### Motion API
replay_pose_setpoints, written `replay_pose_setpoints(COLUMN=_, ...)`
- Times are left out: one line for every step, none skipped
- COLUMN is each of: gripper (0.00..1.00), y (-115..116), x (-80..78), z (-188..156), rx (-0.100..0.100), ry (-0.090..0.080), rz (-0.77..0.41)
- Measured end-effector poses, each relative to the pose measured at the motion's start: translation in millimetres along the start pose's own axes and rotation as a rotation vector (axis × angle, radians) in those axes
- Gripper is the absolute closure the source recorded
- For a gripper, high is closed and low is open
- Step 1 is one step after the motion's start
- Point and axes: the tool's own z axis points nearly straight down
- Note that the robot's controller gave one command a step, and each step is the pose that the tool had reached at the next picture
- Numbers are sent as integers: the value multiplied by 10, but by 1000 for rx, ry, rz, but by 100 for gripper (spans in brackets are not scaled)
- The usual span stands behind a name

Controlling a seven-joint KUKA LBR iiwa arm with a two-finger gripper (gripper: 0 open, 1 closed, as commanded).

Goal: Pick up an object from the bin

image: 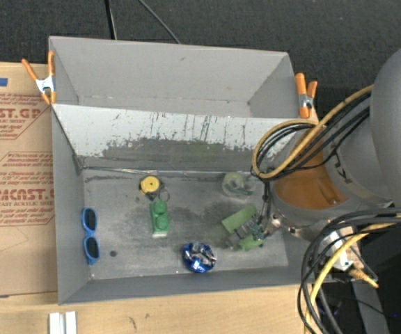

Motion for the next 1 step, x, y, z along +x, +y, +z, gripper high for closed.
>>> replay_pose_setpoints(gripper=100, y=4, x=-1, z=-387, rx=-3, ry=-2, rz=-1)
